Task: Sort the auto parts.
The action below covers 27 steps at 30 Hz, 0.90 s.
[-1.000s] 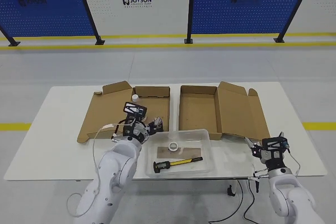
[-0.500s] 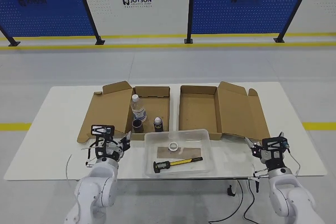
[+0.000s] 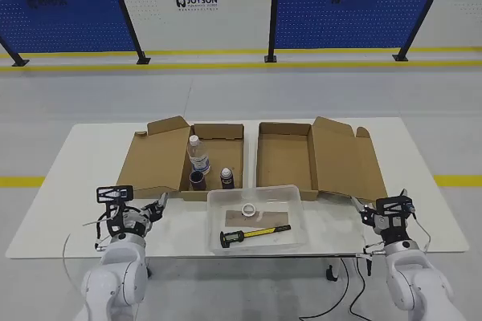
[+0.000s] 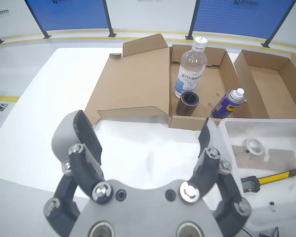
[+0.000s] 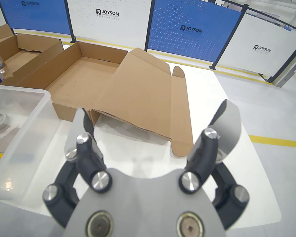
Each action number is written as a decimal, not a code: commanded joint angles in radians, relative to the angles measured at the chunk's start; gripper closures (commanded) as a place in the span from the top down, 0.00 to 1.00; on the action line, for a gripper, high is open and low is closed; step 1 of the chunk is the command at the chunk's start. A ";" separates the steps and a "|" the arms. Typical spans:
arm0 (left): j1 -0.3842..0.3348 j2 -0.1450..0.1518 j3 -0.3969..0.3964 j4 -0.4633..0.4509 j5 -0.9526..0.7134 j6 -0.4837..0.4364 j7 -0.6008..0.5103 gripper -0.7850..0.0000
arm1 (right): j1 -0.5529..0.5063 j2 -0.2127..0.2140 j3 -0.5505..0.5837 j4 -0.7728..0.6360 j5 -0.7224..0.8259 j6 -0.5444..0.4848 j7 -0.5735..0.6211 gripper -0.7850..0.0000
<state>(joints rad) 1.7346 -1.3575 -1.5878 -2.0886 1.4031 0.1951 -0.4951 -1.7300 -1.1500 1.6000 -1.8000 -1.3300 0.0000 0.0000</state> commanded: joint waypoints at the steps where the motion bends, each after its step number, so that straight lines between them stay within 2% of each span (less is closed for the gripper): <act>1: -0.001 0.000 0.000 0.000 0.001 0.000 -0.001 1.00 | 0.000 0.000 0.000 0.000 0.000 0.000 0.000 1.00; 11: -0.001 0.000 0.000 0.000 0.001 0.000 -0.001 1.00 | 0.015 -0.002 -0.010 -0.009 -0.005 -0.005 0.003 1.00; 15: -0.001 0.000 0.000 0.000 0.001 0.000 -0.001 1.00 | 0.039 -0.006 -0.036 -0.042 0.012 -0.019 0.045 1.00; 20: -0.001 0.000 0.000 0.000 0.001 0.000 -0.001 1.00 | 0.078 -0.002 -0.068 -0.151 0.014 -0.151 0.188 1.00; 27: -0.001 0.000 0.000 0.000 0.001 0.000 -0.001 1.00 | 0.189 0.011 -0.109 -0.266 0.087 -0.402 0.513 1.00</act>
<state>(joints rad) 1.7336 -1.3574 -1.5879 -2.0881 1.4038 0.1948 -0.4963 -1.5603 -1.1409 1.4983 -2.0573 -1.2608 -0.3602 0.4469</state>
